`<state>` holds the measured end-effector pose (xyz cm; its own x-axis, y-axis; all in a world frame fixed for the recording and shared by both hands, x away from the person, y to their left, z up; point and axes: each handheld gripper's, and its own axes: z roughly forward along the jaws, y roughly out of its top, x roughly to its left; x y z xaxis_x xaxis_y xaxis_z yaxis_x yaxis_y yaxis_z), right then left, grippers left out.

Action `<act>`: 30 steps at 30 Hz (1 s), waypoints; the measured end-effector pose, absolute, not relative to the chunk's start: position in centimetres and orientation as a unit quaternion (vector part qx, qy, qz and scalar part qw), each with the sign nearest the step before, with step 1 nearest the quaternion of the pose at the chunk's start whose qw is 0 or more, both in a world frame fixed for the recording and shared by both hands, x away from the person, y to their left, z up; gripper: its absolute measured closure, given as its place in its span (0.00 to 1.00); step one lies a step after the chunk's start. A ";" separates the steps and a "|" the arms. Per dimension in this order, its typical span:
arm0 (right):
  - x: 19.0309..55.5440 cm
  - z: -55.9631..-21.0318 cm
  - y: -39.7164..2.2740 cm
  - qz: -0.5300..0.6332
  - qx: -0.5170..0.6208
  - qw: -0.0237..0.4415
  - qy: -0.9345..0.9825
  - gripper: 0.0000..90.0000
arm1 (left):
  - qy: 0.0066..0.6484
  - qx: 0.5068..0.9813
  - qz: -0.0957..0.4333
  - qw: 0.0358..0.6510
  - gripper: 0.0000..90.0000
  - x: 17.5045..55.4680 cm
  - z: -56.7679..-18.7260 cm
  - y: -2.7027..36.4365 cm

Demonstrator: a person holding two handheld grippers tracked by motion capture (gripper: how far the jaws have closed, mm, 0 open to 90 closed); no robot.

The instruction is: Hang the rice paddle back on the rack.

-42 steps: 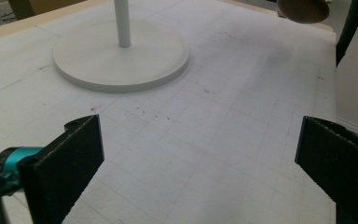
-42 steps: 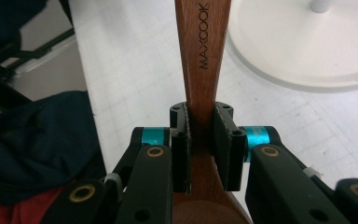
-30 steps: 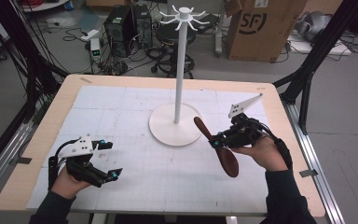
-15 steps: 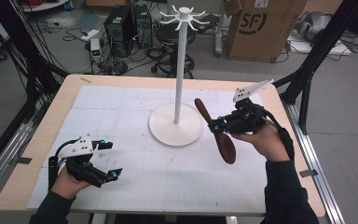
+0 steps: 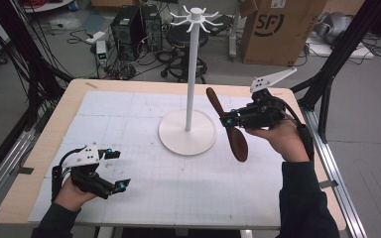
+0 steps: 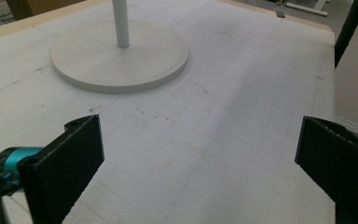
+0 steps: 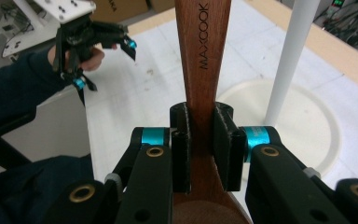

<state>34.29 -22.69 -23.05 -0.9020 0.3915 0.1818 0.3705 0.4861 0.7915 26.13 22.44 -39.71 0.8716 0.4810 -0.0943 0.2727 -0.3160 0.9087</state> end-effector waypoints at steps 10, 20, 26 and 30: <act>34.9 -21.2 -22.7 0.467 0.224 0.028 0.855 0.87 | 0.233 0.805 0.097 0.536 0.02 26.1 -39.7 22.5; 35.4 -18.5 -22.7 0.478 0.231 0.051 0.846 0.87 | 0.233 0.806 0.096 0.535 0.02 26.2 -39.7 22.4; 35.7 -17.0 -22.2 0.484 0.232 0.064 0.842 0.87 | 0.231 0.806 0.096 0.537 0.02 26.2 -39.7 22.5; 36.0 -16.2 -22.0 0.484 0.237 0.073 0.839 0.87 | 0.231 0.806 0.095 0.537 0.02 26.1 -39.7 22.5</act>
